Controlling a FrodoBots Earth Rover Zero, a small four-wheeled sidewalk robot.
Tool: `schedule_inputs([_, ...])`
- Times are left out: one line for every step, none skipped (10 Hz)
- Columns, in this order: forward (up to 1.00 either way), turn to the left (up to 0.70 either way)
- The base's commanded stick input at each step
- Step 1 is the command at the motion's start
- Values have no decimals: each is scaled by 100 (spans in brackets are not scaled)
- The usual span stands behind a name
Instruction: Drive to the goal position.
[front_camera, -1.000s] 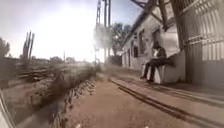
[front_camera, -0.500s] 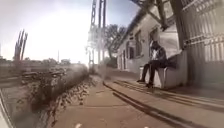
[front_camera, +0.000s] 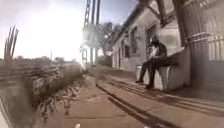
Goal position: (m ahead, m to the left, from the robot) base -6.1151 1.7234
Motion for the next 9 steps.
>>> schedule_inputs([70,0])
schedule_inputs([70,0])
schedule_inputs([70,0])
schedule_inputs([70,0])
schedule_inputs([70,0])
schedule_inputs([70,0])
schedule_inputs([70,0])
schedule_inputs([70,0])
schedule_inputs([70,0])
